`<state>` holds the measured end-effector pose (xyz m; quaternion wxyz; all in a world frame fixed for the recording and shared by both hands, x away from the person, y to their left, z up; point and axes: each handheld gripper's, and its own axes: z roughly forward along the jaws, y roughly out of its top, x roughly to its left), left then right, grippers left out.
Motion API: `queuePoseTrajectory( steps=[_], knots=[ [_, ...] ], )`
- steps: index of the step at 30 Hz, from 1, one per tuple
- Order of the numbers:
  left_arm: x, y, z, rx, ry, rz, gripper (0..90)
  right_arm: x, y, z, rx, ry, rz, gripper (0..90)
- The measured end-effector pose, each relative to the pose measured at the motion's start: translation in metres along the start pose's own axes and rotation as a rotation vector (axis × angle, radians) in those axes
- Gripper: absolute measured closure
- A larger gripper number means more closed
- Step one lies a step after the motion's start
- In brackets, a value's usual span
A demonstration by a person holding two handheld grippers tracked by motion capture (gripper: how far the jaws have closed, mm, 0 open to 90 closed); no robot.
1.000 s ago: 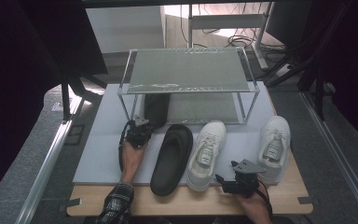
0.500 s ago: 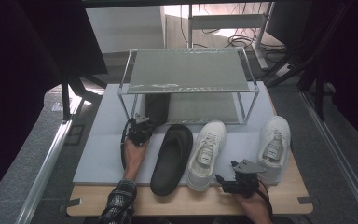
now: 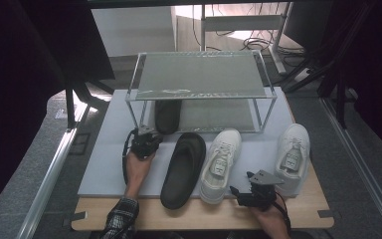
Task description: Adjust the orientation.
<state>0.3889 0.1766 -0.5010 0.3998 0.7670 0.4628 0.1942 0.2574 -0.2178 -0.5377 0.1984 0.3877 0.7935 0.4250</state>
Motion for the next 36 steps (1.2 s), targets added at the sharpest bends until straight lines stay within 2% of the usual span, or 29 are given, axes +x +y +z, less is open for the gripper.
queuePoseTrajectory(
  steps=[10, 14, 24, 27, 30, 32, 36],
  knots=[
    [-0.009, -0.002, -0.017, -0.004, -0.018, 0.022, 84.3, 0.000, 0.000, 0.000, 0.000, 0.000, 0.000, 17.1],
    [-0.012, -0.004, -0.028, -0.012, -0.030, 0.022, 80.9, 0.000, 0.000, 0.000, 0.000, -0.001, 0.000, 17.1],
    [-0.024, -0.012, -0.060, -0.011, -0.058, 0.063, 74.7, 0.000, 0.000, 0.000, 0.002, -0.004, -0.003, 17.1],
    [-0.027, -0.016, -0.069, -0.015, -0.065, 0.067, 71.2, 0.000, 0.000, 0.000, 0.002, -0.004, -0.003, 17.1],
    [-0.031, -0.020, -0.080, -0.027, -0.053, 0.064, 65.6, 0.000, 0.000, 0.000, 0.002, -0.004, -0.003, 17.1],
    [-0.033, -0.023, -0.086, -0.032, -0.061, 0.057, 63.5, 0.000, 0.000, 0.000, 0.002, -0.004, -0.003, 17.1],
    [-0.040, -0.027, -0.093, -0.027, -0.072, 0.068, 59.2, 0.000, 0.000, 0.000, 0.002, -0.004, -0.003, 17.1]
  ],
)
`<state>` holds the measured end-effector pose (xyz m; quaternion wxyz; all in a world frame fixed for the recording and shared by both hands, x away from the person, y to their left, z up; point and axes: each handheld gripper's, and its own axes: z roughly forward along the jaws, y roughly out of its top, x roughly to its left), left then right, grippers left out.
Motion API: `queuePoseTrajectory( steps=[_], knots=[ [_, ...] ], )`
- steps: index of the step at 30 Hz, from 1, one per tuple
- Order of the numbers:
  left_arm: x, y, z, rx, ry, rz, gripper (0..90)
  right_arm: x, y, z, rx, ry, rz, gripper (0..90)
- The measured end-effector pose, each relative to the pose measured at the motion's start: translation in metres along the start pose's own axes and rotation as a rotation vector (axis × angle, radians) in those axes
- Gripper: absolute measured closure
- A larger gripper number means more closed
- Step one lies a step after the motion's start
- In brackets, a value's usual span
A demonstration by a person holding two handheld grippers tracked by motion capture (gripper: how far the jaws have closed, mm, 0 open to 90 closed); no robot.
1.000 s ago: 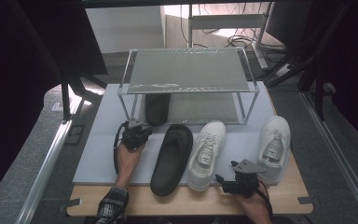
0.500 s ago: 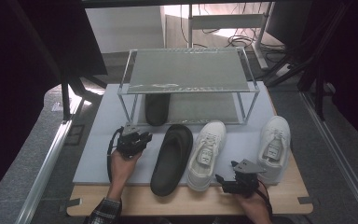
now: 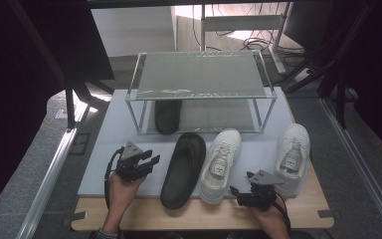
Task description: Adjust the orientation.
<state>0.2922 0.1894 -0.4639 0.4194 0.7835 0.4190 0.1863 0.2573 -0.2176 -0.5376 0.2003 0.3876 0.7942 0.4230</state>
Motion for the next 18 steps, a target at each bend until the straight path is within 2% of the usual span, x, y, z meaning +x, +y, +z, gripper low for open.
queuePoseTrajectory(
  steps=[6, 18],
  knots=[
    [-0.012, -0.006, 0.002, 0.015, -0.043, 0.000, 52.3, 0.000, 0.000, 0.000, 0.000, 0.000, 0.000, 17.1],
    [-0.024, -0.014, 0.027, 0.047, -0.085, -0.027, 54.1, 0.000, 0.000, 0.000, 0.000, 0.000, 0.000, 17.1]
  ],
)
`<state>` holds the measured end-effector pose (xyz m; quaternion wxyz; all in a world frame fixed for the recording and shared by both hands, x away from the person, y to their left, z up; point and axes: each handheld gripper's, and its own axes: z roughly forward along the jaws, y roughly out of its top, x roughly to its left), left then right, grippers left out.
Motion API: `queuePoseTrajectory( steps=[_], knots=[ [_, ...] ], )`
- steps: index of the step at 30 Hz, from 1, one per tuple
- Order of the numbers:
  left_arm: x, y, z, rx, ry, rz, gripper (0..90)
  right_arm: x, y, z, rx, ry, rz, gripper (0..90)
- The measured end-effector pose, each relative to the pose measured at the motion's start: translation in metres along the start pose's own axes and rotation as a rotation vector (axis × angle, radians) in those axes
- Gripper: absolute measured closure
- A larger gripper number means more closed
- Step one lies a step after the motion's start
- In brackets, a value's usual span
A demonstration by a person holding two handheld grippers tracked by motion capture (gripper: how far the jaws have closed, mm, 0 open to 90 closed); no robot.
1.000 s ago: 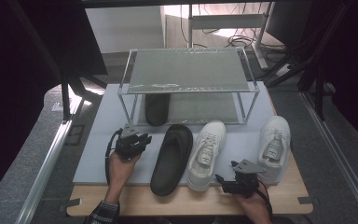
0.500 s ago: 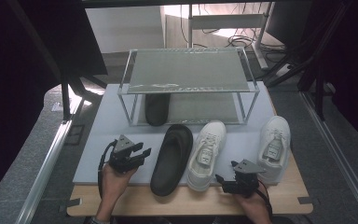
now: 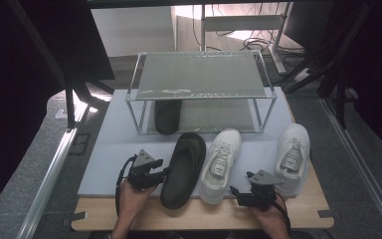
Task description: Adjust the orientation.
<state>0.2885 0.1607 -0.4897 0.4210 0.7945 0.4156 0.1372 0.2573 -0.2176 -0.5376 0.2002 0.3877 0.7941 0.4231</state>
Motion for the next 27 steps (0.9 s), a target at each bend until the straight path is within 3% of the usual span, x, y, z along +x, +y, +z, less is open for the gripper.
queuePoseTrajectory(
  steps=[9, 12, 27],
  knots=[
    [-0.002, 0.004, 0.018, 0.014, -0.007, -0.015, 62.7, 0.000, 0.000, 0.000, 0.000, 0.000, 0.000, 17.1],
    [-0.004, 0.005, 0.022, 0.026, 0.012, -0.014, 63.7, 0.000, 0.000, 0.000, 0.000, 0.000, 0.000, 17.1],
    [0.002, 0.008, 0.023, 0.047, 0.043, -0.062, 76.6, 0.000, 0.000, 0.000, 0.000, 0.000, 0.000, 17.1]
  ],
)
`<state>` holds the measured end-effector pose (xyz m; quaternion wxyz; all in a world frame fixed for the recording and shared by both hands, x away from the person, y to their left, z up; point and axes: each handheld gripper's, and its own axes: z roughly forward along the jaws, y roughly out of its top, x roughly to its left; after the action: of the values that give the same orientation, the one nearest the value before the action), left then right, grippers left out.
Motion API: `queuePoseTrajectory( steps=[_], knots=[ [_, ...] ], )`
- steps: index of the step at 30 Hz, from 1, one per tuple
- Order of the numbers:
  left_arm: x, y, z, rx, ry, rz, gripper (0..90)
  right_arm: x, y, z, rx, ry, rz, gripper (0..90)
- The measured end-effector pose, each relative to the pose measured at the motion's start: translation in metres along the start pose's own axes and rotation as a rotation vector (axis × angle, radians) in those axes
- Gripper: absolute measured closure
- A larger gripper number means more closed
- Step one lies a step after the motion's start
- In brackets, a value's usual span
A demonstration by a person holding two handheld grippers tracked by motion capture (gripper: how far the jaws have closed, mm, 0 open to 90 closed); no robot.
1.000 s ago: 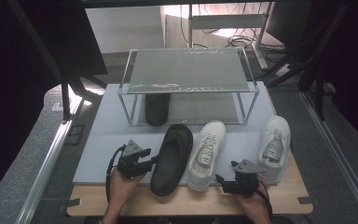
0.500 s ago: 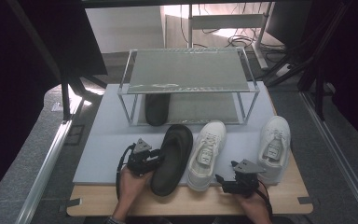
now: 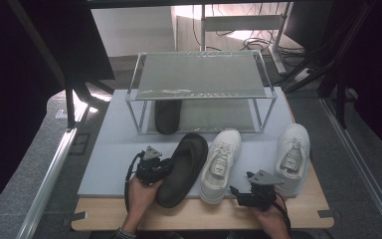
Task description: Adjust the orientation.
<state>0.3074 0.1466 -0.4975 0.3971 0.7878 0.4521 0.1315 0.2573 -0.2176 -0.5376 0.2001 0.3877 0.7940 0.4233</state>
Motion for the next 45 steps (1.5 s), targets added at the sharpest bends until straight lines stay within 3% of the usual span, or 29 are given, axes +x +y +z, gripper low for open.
queuePoseTrajectory(
  steps=[12, 23, 34, 45],
  knots=[
    [0.008, 0.005, -0.011, -0.019, 0.040, 0.005, 81.3, 0.000, 0.000, 0.000, 0.000, 0.000, 0.000, 17.1],
    [0.015, 0.024, -0.017, -0.047, 0.060, 0.008, 81.3, 0.000, 0.000, 0.000, 0.000, 0.000, 0.000, 17.1],
    [0.020, 0.041, -0.004, -0.063, 0.090, -0.010, 80.9, 0.000, 0.000, 0.000, 0.000, 0.000, 0.000, 17.1],
    [0.022, 0.055, 0.023, -0.082, 0.110, -0.042, 80.6, 0.000, 0.000, 0.000, 0.000, 0.001, 0.000, 17.1]
  ],
)
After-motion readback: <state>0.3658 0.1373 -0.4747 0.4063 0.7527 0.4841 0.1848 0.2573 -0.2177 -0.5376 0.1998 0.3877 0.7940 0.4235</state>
